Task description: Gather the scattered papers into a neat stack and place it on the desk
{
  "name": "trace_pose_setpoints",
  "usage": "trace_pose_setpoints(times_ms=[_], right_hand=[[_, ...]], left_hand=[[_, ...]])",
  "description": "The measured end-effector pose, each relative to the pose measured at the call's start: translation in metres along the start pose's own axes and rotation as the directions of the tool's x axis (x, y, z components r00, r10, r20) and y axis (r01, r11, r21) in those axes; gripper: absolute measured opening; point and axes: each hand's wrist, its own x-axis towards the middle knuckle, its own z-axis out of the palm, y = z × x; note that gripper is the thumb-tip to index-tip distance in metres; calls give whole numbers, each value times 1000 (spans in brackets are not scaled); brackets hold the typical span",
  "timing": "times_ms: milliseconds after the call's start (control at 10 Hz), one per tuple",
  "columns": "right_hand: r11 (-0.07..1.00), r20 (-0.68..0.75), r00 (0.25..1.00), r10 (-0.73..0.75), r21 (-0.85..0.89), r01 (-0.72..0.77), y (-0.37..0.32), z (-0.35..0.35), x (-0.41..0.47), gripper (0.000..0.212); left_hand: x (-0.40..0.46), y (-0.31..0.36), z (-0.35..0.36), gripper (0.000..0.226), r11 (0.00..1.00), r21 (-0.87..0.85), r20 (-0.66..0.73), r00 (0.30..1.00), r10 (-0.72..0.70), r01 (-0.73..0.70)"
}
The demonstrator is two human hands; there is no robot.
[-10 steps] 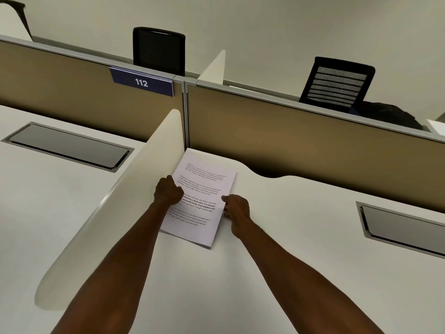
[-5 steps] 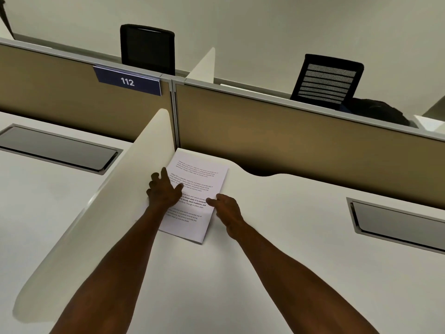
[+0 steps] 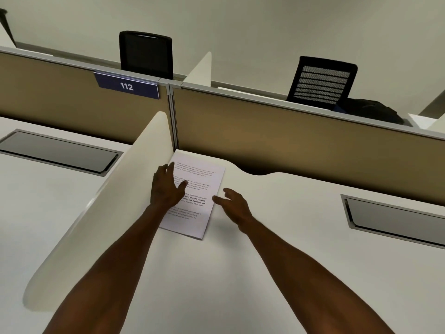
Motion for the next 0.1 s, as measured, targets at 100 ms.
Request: trace_pose_setpoints(times_ms=[100], right_hand=[[994,-74,996,-55,-96,48,-8,-21,-11,74]], left_hand=[[-2,12,-12,72,993,84,-5,997,83,-82]])
